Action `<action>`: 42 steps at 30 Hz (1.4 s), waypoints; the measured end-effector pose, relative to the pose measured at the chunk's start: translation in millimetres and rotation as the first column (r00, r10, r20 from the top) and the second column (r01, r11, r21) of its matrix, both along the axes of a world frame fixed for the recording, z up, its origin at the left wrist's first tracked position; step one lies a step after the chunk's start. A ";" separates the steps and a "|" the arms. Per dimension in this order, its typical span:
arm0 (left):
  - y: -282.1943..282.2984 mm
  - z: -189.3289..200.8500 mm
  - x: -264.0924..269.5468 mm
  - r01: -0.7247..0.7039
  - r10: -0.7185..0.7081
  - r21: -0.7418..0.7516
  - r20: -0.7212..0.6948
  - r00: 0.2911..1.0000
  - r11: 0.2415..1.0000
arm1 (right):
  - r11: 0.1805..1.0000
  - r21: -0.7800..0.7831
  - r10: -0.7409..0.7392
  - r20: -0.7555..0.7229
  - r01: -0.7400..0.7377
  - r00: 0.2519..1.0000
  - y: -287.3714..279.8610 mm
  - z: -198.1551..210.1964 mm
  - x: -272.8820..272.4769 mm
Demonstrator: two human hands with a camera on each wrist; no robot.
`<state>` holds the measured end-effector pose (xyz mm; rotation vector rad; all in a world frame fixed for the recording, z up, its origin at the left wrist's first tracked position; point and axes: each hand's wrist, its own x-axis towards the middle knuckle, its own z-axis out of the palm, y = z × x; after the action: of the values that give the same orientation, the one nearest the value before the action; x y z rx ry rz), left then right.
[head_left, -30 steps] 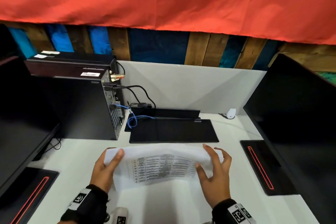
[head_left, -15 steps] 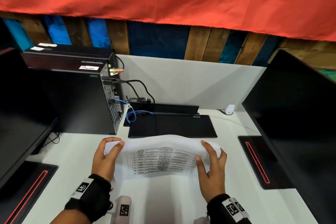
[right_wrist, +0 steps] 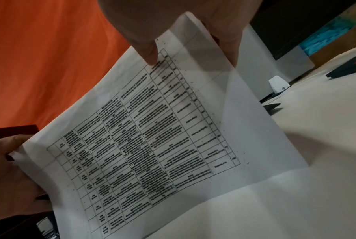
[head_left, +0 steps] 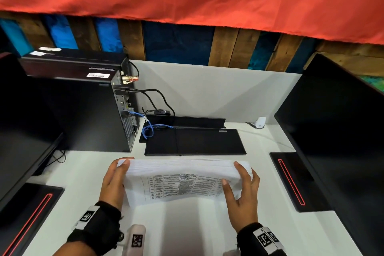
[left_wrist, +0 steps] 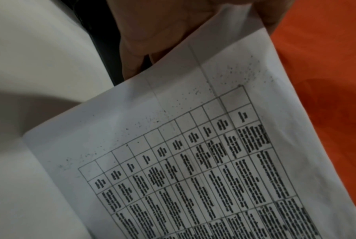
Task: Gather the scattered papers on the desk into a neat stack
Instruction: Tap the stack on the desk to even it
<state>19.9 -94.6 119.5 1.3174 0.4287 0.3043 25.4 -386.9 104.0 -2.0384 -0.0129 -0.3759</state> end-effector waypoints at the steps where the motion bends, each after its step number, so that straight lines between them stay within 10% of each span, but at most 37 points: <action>1: -1.0 1.7 -0.7 0.010 -0.010 0.001 0.002 1.000 1.000 | 1.000 0.006 0.004 0.000 -0.004 1.000 -0.1 -0.2 -0.5; 27: 14.2 -17.7 -5.6 0.230 -0.223 0.110 -0.066 0.972 0.967 | 0.995 -0.104 -0.008 0.031 0.011 0.999 -6.6 13.8 21.3; 36: 21.2 -46.0 2.6 0.206 -0.186 0.097 -0.183 0.965 0.974 | 0.923 0.380 0.095 -0.381 0.063 0.920 -16.3 0.8 25.5; 42: 19.0 -35.5 10.3 0.236 -0.209 0.148 -0.181 0.961 0.960 | 0.881 0.471 0.122 -0.330 0.051 0.936 -23.5 12.4 29.7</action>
<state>30.1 -75.6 84.0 1.5484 0.3934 0.0431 55.1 -410.4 116.4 -1.5853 0.2407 0.0224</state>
